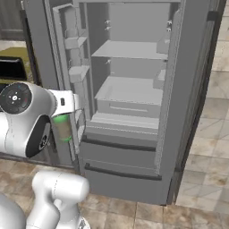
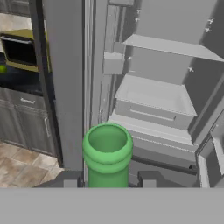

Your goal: Place the beer on the top shelf of the fridge to keep it out of children's reach, and place the lime and garlic on lower shelves for easy access.

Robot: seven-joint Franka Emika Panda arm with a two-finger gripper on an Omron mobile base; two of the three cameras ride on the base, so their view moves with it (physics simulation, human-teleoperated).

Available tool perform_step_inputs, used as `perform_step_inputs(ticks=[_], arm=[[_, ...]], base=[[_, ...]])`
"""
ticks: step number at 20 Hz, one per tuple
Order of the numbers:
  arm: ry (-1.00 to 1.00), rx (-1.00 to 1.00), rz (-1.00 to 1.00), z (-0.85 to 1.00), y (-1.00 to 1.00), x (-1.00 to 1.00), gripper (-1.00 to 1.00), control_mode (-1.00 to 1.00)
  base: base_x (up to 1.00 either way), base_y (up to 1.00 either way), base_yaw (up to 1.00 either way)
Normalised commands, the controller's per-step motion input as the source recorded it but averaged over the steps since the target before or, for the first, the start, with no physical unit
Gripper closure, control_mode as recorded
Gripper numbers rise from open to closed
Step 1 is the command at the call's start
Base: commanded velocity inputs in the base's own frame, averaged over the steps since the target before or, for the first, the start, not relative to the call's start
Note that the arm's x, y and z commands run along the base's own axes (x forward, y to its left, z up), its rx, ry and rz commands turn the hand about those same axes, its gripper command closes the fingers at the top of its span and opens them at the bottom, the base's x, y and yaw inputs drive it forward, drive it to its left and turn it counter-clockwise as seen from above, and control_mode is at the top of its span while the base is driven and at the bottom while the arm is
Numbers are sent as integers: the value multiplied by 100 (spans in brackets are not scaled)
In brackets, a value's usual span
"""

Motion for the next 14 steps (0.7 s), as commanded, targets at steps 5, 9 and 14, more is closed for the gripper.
perform_step_inputs(ticks=[5, 9, 14], arm=[[0, 0, 0, 0, 0, 0, 100, 100], [0, 0, 0, 0, 0, 0, 100, 100], [0, 0, 0, 0, 0, 0, 100, 100]], base=[[2, -43, 0], [22, 0, 0], [38, 0, 0]])
